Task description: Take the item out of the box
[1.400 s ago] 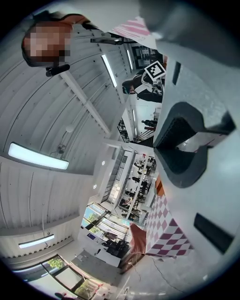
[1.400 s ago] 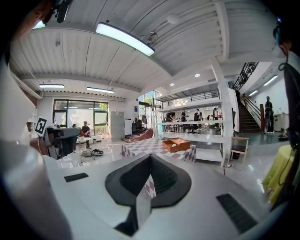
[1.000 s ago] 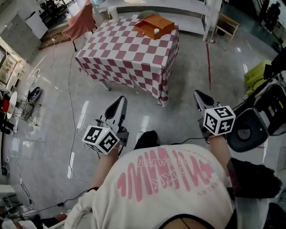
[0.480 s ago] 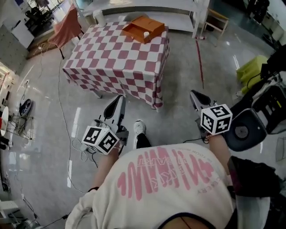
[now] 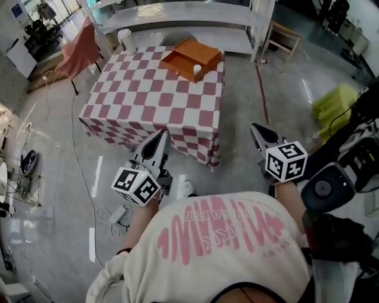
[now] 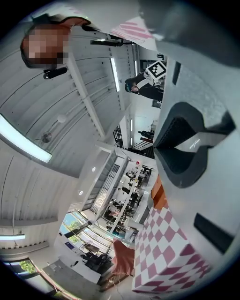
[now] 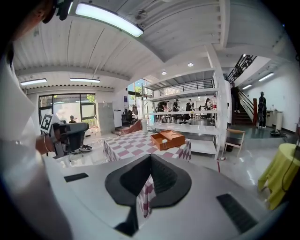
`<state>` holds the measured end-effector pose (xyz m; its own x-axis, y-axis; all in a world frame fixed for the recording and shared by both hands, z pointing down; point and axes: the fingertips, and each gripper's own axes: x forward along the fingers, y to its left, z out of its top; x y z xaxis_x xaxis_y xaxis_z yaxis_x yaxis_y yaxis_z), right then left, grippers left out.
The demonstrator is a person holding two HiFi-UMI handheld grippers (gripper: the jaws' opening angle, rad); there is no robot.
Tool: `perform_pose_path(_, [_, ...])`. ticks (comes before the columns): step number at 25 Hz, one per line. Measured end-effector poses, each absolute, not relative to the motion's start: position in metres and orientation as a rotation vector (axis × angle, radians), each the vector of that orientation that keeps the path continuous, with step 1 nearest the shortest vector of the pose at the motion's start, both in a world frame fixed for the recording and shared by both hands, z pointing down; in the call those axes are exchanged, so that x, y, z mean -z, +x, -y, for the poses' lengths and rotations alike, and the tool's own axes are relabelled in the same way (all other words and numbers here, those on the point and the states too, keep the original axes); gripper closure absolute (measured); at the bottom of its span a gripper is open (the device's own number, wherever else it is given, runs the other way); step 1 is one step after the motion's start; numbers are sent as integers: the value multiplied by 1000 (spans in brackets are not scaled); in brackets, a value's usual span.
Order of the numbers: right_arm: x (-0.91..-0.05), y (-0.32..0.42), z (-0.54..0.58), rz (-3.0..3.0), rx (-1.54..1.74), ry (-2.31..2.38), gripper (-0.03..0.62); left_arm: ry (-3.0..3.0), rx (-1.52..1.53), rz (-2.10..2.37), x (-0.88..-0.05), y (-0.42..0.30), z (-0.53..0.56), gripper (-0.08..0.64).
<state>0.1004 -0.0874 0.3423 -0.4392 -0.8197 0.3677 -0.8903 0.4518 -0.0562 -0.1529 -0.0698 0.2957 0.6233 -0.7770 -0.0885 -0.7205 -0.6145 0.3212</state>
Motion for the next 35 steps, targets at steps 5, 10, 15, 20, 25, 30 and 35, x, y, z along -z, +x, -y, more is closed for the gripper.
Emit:
perform_pose_path(5, [-326,77,143,2402,-325,1497,588,2626,320,1167,-283,-173,132,552])
perform_pose_path(10, [-323,59,193,2392,-325,1524,588,2647,309,1129,-278,-191,188,552])
perform_pose_path(15, [-318,38,234,2466,-367,1539,588,2666,295,1118,-275,-207,235,552])
perform_pose_path(20, [-317,25,269,2473,-351,1568,588,2669,302,1116,-273,-224,270,552])
perform_pose_path(25, [-332,21,294,2411,-357,1584,588,2663,305,1111,-275,-236,296,552])
perform_pose_path(30, [-345,20,312,2405,-395,1603,588,2640,317,1142,-285,-251,309,552])
perform_pose_path(35, [-353,12,329,2407,-418,1580,588,2626,316,1165,-290,-259,318,552])
